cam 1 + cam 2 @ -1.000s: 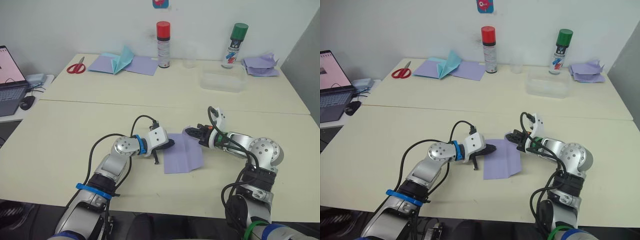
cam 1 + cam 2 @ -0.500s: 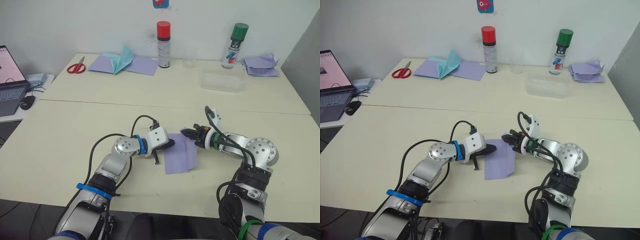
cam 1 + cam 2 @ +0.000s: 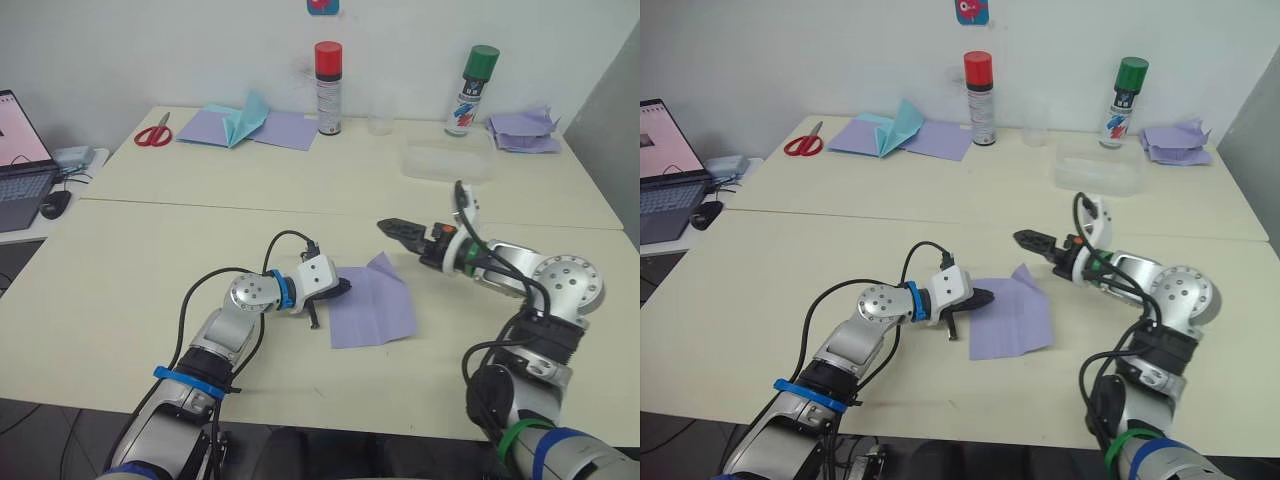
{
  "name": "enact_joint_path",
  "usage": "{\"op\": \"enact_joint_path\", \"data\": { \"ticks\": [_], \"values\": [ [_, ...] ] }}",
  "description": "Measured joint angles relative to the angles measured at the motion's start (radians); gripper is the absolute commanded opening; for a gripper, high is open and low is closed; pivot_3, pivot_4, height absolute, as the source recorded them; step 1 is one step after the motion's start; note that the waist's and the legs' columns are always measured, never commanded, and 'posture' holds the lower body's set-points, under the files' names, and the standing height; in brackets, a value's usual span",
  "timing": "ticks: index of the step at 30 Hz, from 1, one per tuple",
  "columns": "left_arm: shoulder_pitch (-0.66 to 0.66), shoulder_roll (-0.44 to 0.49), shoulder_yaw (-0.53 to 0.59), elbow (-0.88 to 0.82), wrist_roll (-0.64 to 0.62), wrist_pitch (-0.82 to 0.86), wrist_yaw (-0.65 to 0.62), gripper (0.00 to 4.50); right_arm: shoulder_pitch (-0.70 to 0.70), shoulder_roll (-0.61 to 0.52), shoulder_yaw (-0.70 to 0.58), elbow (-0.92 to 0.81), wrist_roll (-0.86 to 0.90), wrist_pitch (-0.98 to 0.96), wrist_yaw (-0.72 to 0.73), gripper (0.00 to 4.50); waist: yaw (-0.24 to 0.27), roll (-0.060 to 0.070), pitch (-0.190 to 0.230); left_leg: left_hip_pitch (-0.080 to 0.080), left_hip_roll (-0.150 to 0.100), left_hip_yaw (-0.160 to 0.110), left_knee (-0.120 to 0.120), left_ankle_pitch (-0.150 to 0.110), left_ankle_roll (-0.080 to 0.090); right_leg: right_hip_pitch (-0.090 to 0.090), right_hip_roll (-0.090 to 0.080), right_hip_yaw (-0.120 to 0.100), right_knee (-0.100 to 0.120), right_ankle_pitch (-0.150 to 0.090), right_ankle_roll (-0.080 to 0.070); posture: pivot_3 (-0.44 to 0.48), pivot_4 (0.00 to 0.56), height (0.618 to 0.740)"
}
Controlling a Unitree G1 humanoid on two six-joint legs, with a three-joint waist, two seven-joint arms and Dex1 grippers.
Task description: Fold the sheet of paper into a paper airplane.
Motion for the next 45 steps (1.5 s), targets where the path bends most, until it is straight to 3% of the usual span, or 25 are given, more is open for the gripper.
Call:
{"op": "enact_joint_path", "data": {
  "ticks": [2,5,10,16,38,45],
  "values": [
    [0.0,0.001,0.0,0.0,0.0,-0.001,-0.001,0.0,0.039,-0.067,0.058,0.03,-0.009,-0.061,0.044,4.47,0.0,0.0,0.0,0.0,0.0,0.0,0.0,0.0,0.0,0.001,0.0,0.0,-0.003,0.0,0.0,0.0,0.15,0.74],
    [0.0,0.002,0.0,0.0,0.0,-0.002,0.0,0.0,0.093,-0.125,0.138,0.077,-0.036,-0.146,0.095,3.91,-0.001,0.0,0.0,-0.001,0.001,0.001,0.0,0.0,0.0,0.001,0.0,0.0,-0.005,0.0,0.0,0.0,0.15,0.74],
    [0.001,0.001,0.0,-0.002,0.0,-0.002,-0.001,0.0,0.185,-0.171,0.275,0.106,-0.072,-0.251,0.161,2.2,-0.001,0.0,0.0,-0.001,0.001,0.001,0.0,0.0,0.0,0.001,0.0,0.0,-0.005,0.0,0.0,0.0,0.15,0.74],
    [0.001,0.001,0.0,-0.003,0.005,-0.002,0.0,0.0,0.216,-0.169,0.326,0.097,-0.064,-0.265,0.189,0.04,0.0,0.0,0.0,-0.001,0.001,0.001,0.0,0.0,0.0,0.001,-0.001,0.0,-0.005,0.0,0.0,0.0,0.15,0.74],
    [0.006,0.001,-0.001,-0.012,0.012,-0.002,0.002,0.0,0.199,-0.005,0.32,0.018,0.039,-0.177,0.103,0.04,0.0,0.0,0.0,-0.001,0.002,0.0,0.0,0.0,0.0,0.001,-0.001,0.0,-0.005,0.0,0.0,0.0,0.15,0.74],
    [0.007,0.003,0.0,-0.014,0.012,-0.001,0.003,0.0,0.208,0.008,0.394,0.014,0.031,-0.215,0.101,0.04,0.0,0.0,0.0,-0.001,0.002,0.0,0.0,0.0,0.0,0.0,-0.001,0.0,-0.005,0.0,0.0,0.0,0.15,0.74]
  ]
}}
